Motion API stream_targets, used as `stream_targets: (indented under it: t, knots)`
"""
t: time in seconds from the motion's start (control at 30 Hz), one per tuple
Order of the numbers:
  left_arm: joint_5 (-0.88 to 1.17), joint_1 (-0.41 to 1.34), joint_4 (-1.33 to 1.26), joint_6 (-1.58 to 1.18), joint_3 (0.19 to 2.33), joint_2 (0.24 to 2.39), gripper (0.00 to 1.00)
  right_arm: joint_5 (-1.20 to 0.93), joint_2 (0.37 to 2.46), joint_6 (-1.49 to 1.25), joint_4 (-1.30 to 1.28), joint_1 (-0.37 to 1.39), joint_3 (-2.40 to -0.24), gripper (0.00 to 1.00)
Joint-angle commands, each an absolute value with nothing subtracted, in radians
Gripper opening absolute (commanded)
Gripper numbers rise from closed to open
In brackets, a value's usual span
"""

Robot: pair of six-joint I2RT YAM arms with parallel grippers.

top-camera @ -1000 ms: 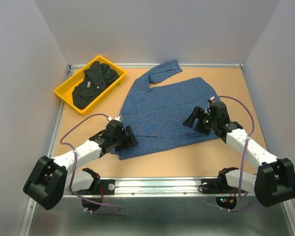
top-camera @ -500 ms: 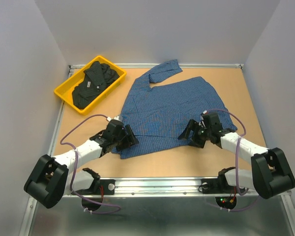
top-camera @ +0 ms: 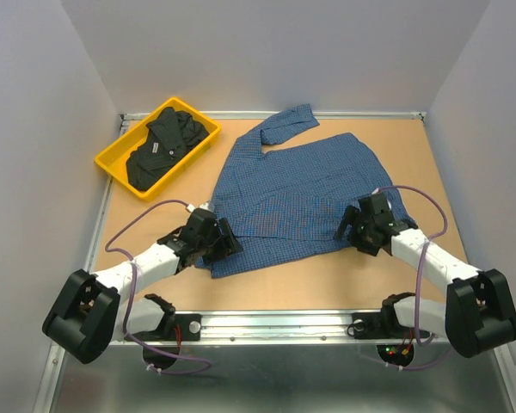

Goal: Fold and stack the long sleeve shirts
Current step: Fold the shirt

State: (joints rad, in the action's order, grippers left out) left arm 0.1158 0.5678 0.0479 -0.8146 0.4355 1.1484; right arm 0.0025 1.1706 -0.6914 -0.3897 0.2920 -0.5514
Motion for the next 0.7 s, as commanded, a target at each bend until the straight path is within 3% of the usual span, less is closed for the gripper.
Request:
stream_targets:
  t: [0.0, 0.13, 0.33, 0.67]
  knots:
    - [0.061, 0.568, 0.175, -0.799, 0.451, 1.157, 0.72, 0.227, 1.140, -0.608, -0.529, 0.282, -0.689, 0.86]
    - [0.011, 0.568, 0.242, -0.767, 0.538, 1.126, 0.77, 0.183, 1.121, -0.523, -0.526, 0.282, -0.788, 0.86]
    - [-0.041, 0.569, 0.242, -0.756, 0.673, 1.089, 0.84, 0.049, 1.273, -0.446, -0.443, 0.290, -0.900, 0.82]
    - [-0.044, 0.609, 0.106, -0.693, 0.908, 1.446, 0.85, 0.074, 1.531, -0.425, -0.362, 0.328, -0.985, 0.77]
